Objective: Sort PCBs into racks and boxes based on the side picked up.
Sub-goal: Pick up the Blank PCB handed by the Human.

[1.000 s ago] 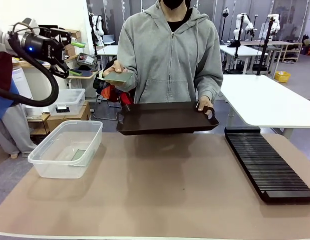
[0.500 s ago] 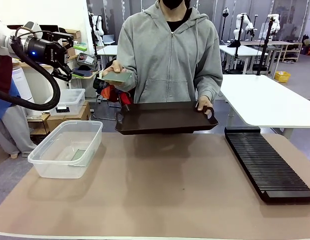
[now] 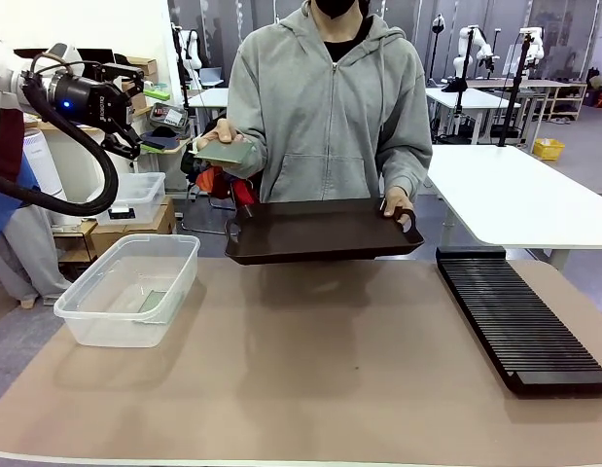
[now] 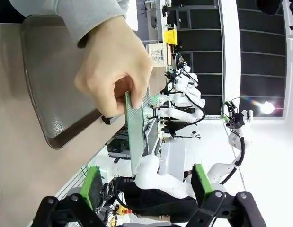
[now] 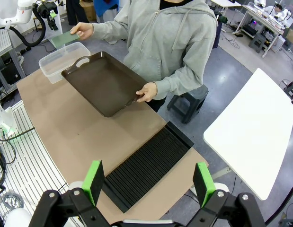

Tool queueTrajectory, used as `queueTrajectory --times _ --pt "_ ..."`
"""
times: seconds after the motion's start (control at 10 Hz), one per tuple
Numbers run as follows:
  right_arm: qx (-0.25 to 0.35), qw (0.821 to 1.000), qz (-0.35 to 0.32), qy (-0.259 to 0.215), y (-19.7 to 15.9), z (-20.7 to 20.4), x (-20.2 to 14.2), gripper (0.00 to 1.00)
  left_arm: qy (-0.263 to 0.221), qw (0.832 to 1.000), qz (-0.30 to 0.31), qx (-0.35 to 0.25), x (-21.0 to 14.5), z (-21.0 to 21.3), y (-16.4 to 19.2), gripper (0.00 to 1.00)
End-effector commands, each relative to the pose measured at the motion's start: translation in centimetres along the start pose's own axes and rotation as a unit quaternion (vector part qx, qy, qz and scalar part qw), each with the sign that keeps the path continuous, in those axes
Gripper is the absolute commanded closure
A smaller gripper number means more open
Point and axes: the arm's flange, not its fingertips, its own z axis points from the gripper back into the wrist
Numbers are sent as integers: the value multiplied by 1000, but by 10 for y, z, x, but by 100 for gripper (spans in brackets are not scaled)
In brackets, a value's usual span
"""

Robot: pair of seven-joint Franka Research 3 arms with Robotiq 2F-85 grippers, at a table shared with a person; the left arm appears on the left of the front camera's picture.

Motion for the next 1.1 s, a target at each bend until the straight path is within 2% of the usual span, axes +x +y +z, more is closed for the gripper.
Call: queueTrajectory --times 0.0,0.8,1.0 --pt "2 1000 1 0 2 -2 0 0 17 999 -10 -33 -1 -13 10 0" --pt "2 1000 1 0 2 -2 0 0 60 991 -20 -115 12 -54 27 0" --pt "2 1000 1 0 2 -2 0 0 63 993 -37 -97 16 -61 29 0"
